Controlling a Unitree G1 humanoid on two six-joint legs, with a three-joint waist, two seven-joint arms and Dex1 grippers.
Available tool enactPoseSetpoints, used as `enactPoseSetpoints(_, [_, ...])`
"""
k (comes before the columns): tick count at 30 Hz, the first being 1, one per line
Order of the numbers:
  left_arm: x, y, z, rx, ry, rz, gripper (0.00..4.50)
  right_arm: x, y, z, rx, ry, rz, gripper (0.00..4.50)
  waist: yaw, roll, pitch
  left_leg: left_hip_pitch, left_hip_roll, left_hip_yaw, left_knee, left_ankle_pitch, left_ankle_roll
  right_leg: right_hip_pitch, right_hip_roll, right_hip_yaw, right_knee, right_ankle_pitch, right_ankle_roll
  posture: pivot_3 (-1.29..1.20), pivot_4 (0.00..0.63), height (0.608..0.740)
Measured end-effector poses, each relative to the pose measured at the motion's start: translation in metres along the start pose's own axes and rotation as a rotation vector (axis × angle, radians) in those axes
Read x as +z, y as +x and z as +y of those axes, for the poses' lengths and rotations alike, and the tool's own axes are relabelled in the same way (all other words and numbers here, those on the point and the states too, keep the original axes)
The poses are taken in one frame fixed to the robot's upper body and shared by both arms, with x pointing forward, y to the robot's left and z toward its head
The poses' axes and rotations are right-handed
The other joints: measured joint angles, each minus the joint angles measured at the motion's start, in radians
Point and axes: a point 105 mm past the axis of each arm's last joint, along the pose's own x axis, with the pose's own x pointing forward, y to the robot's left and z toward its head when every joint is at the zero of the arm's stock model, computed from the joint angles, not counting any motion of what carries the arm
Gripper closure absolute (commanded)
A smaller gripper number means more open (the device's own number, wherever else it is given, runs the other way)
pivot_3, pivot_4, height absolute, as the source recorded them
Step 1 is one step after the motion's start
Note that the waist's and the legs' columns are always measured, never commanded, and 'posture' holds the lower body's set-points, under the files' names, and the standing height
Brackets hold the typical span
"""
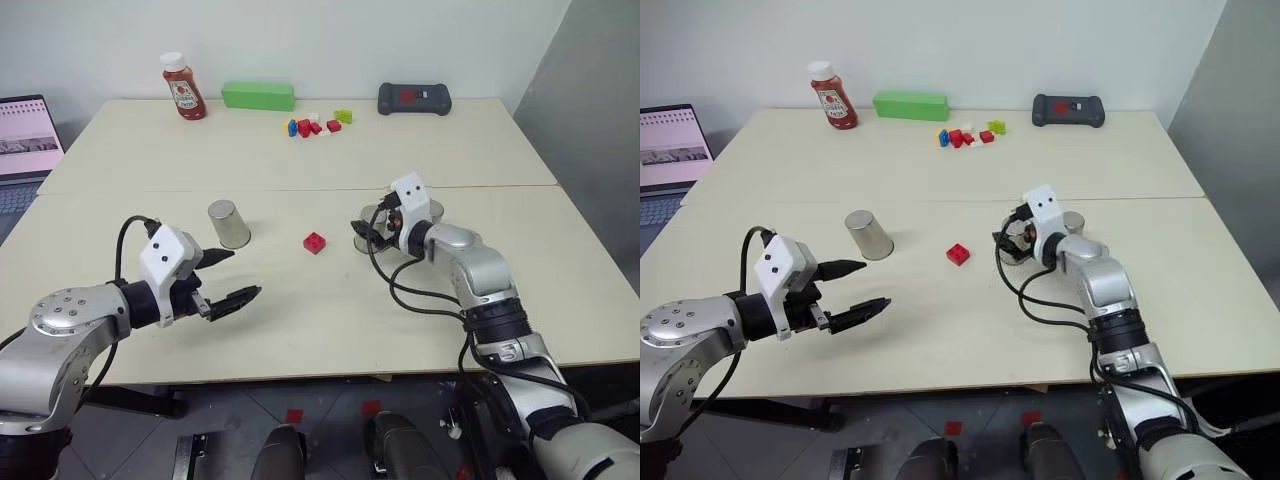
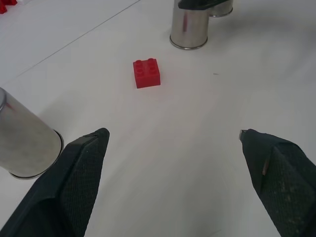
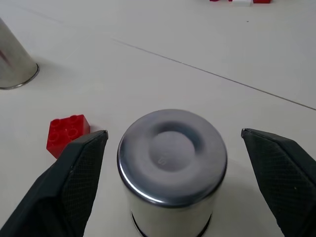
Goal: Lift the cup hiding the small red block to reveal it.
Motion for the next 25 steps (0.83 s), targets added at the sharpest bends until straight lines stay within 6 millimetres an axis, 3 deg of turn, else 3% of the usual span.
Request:
enactPoseSetpoints(5, [-0.001, -0.001, 0.005, 0.028, 0.013, 0.002, 0.00, 0.051, -0.016, 0.005, 0.040, -0.059, -0.156, 0.03, 0.000, 0.000, 0.000, 0.000, 0.000, -0.001, 0.000, 0.000, 0.000, 0.000, 0.000, -0.001, 0.000, 0.000, 0.001, 0.00, 0.150, 0.740])
enactPoseSetpoints(9, [-0.002, -0.007, 0.012, 0.075, 0.032, 0.018, 0.00, 0.067, -0.048, 0.013, 0.149, -0.159, -0.193, 0.03, 0.007, 0.000, 0.000, -0.001, 0.000, -0.002, 0.000, 0.000, 0.000, 0.000, 0.000, -0.002, -0.001, -0.001, 0.001, 0.00, 0.150, 0.740])
enactPoseSetpoints(16, [-0.003, -0.022, 0.019, 0.098, 0.073, 0.057, 0.00, 0.008, -0.100, 0.017, 0.310, -0.190, 0.015, 0.03, 0.018, 0.000, 0.000, -0.001, 0.000, -0.001, 0.001, 0.000, 0.000, 0.000, -0.001, -0.002, -0.001, -0.001, 0.001, 0.00, 0.150, 0.740])
enactPoseSetpoints(25, [-0.002, -0.031, 0.023, 0.089, 0.076, 0.052, 0.00, -0.006, -0.141, 0.028, 0.451, -0.187, 0.036, 0.03, 0.014, 0.000, 0.000, 0.002, 0.000, 0.000, 0.001, 0.000, 0.000, 0.002, 0.000, -0.001, 0.000, -0.001, 0.002, 0.00, 0.150, 0.740])
